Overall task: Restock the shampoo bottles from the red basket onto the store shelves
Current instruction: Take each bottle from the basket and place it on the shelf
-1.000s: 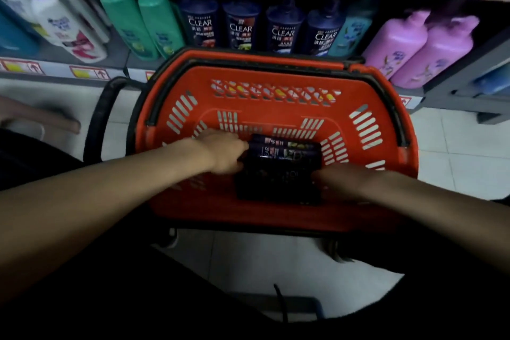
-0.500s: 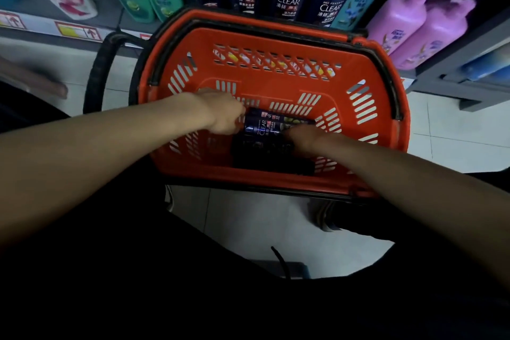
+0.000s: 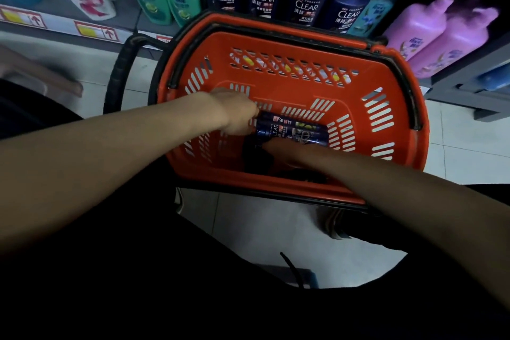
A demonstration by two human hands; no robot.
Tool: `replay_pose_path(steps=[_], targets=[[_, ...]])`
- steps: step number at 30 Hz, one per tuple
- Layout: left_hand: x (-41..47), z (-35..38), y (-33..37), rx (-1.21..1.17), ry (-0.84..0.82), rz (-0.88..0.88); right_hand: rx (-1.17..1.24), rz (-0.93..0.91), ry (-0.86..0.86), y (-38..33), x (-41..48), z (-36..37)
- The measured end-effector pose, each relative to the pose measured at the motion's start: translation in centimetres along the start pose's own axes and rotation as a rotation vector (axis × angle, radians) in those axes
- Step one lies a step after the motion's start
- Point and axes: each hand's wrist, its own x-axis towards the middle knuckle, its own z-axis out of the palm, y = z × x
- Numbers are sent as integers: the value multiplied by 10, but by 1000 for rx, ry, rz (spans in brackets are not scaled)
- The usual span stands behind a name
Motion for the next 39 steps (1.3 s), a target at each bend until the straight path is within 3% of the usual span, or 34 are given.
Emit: replay_pose_path(steps=[7, 18, 22, 26, 29, 36, 39], targets=[[1, 0, -6, -24, 6, -11, 184, 53, 8, 13, -9, -8], [-1, -9, -12, -134, 17, -76, 1203, 271, 411, 68, -68, -52], [3, -18, -11, -261, 35, -100, 1370, 201, 479, 71, -89, -84], [14, -29, -11, -610, 125, -123, 1364, 88, 536, 61, -120, -130], [15, -44, -2, -1038, 214, -112, 1367, -25, 568, 46, -155, -165], [17, -76, 28, -2048, 194, 69, 1543, -243, 730, 18, -191, -197], [4, -91, 34, -2178, 238, 118, 1590, -275, 823, 8, -185, -212]])
